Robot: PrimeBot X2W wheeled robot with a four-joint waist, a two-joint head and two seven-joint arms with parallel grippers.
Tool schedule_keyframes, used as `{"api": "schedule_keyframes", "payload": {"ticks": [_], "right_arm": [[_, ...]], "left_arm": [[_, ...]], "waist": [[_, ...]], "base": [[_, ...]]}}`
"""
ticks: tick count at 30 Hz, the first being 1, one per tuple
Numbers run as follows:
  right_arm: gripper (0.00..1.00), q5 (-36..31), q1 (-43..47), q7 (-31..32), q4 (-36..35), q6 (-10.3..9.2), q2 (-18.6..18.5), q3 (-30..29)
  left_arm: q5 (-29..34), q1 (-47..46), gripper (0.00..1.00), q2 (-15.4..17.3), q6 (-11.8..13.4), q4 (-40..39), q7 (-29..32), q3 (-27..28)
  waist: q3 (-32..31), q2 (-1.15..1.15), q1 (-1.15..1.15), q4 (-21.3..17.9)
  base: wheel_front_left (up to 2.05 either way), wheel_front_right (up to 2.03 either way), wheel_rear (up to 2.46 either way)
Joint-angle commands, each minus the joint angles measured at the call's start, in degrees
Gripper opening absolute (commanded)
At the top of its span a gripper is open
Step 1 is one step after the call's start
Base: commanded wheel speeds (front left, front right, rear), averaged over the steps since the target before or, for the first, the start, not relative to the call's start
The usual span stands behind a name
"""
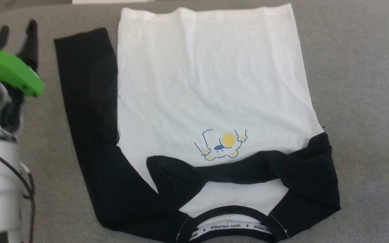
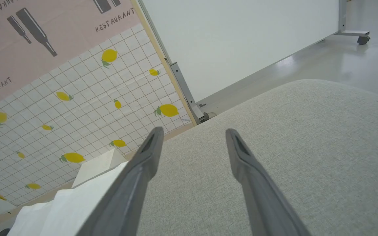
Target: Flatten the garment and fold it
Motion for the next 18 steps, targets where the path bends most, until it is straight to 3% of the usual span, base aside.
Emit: {"api": "schedule_keyframes", "payload": {"ticks": [1,10,14,18], "right_arm": [[1.0,0.5,-0.7,0.0,-0.5,-0.06,0.0,0.0],[1.0,1.7,-1.6,-0.3,-1.5,-0.06,0.0,0.2],[1.0,2.0,-2.0,-0.4,-2.1,-0.06,0.0,0.5],[1.0,2.6,-2.4,0.0,-2.6,-0.06,0.0,0.7]], "left_arm": [[-0.5,-2.8,1.0,1.1,0.8,1.5,2.4,0.0],[0.3,-13.5,1.0,5.5,3.0,8.4,21.0,-4.1],[1.9,-14.8,1.0,6.9,4.0,9.2,25.7,-5.9],[2.5,-15.3,1.0,7.3,4.8,9.1,26.4,-6.5]], "waist": [[6.9,0.0,-0.01,-1.2],[13.2,0.0,-0.01,-2.5],[14.9,0.0,-0.01,-2.8],[16.5,0.0,-0.01,-2.9]], "base": [[0.0,0.0,0.0],[0.0,0.0,0.0],[0.0,0.0,0.0],[0.0,0.0,0.0]]}}
